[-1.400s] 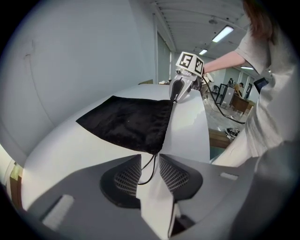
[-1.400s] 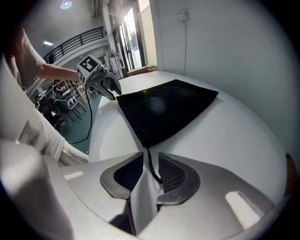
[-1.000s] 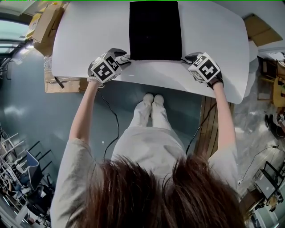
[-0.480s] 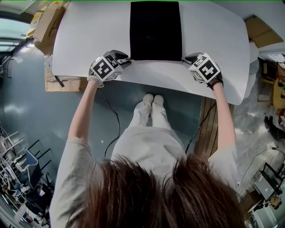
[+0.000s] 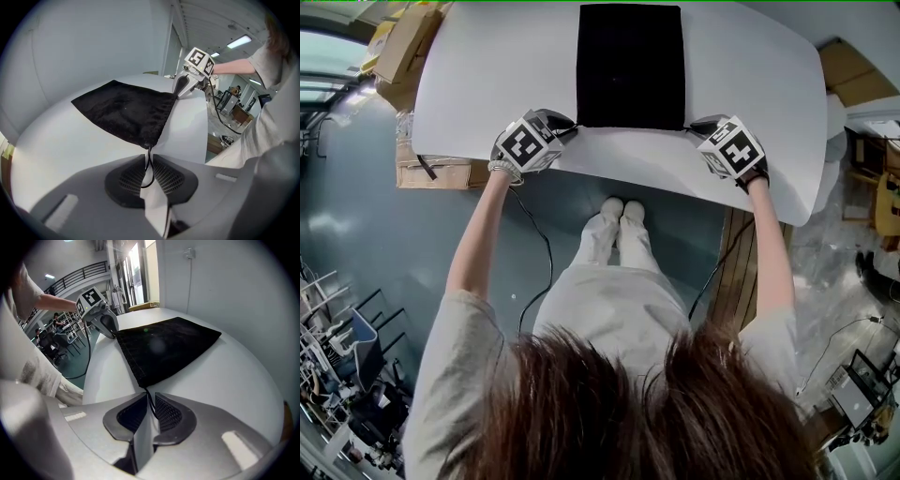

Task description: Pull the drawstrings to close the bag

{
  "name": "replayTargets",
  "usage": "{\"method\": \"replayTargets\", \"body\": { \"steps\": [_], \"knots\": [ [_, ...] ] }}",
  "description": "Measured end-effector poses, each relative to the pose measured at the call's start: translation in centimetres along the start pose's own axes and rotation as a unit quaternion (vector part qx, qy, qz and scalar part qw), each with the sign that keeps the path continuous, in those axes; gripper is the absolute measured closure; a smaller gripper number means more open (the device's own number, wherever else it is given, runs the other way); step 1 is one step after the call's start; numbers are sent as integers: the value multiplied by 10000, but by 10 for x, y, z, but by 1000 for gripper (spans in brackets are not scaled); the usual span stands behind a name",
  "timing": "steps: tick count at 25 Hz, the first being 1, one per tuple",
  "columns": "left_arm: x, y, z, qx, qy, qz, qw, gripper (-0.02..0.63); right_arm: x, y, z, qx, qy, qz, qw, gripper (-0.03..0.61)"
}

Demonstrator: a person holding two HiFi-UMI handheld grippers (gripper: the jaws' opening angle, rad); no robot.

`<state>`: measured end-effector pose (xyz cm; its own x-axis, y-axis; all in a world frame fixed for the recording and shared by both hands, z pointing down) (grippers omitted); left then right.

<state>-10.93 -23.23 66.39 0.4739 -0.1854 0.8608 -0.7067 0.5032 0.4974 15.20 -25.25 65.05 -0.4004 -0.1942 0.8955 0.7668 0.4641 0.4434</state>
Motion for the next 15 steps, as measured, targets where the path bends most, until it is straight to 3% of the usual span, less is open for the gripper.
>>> {"method": "replayTargets", "body": {
  "steps": [7,10,15],
  "knots": [
    [0,2,-2,-140,-45,43,9999,614,1,-1,1,-142,34,39,9999,557],
    [-1,1,-3,-129,8,-221,9997,614,1,0,0,-85,-10,29,10000,558],
    [-3,1,-2,-457,-5,-630,9970,614,1,0,-1,2,-88,-114,9999,558]
  ]
}}
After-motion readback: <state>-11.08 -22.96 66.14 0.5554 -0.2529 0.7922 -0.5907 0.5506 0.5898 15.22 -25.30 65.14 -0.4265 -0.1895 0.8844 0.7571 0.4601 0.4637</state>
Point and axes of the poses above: the fingertips, and each gripper's own axes: x forward along the fingers, z to its left, y out of its underside, the point moved 2 cm from there along -x, backward along the fingers, and after that the axes turned 1 degree about -x, right-handed, at the moved point
